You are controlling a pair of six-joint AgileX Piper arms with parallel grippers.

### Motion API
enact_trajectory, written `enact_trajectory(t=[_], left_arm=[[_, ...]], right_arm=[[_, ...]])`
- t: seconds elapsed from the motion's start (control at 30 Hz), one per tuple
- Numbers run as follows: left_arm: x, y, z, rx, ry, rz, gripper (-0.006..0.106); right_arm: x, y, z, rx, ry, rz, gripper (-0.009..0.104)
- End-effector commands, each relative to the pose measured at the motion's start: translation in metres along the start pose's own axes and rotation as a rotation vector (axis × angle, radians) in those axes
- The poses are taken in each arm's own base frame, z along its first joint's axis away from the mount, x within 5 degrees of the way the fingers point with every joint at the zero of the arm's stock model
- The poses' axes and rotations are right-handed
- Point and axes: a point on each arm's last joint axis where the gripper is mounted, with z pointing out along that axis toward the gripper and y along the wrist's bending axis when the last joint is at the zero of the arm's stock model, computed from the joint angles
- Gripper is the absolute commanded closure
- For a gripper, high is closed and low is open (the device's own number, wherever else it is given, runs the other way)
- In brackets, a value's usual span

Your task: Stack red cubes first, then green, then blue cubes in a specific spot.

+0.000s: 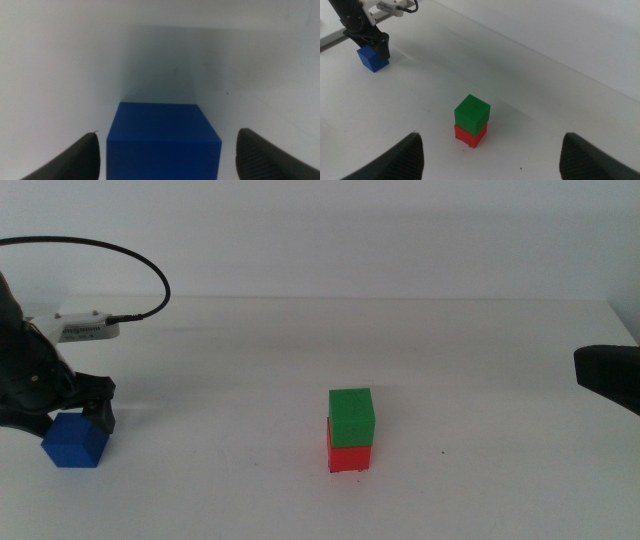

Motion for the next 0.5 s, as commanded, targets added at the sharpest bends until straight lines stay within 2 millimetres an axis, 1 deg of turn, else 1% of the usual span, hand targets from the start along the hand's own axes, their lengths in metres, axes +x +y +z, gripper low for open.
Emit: enact_trajectory(t=[0.0,0.07,0.13,0.2,0.3,0.4,0.47], left_arm=[[-0.002,-0.001,-0.001,0.011,-0.014,-0.005,0.012],[-0.002,-0.001,-0.001,0.018,-0.016,-0.009,0.017],[-0.003,-0.003,-0.001,0.033,-0.017,-0.02,0.025],[-0.003,-0.004,-0.001,0.049,-0.023,-0.036,0.038],[0.001,-0.007,-0.002,0.071,0.016,-0.101,0.061],[0.002,-0.013,-0.015,0.11,0.031,-0.13,0.079],[0.001,-0.024,-0.029,0.115,0.012,-0.121,0.086]], right_arm=[[-0.001,-0.001,-0.001,0.009,-0.011,-0.006,0.011],[-0.001,-0.001,-0.001,0.009,-0.011,-0.003,0.011],[-0.001,-0.001,-0.001,0.009,-0.011,-0.003,0.011],[-0.001,-0.001,-0.001,0.009,-0.011,-0.003,0.011],[-0.001,-0.001,-0.001,0.009,-0.011,-0.003,0.011],[-0.001,-0.001,-0.001,0.009,-0.011,-0.003,0.011],[-0.001,-0.001,-0.001,0.009,-0.011,-0.003,0.011]])
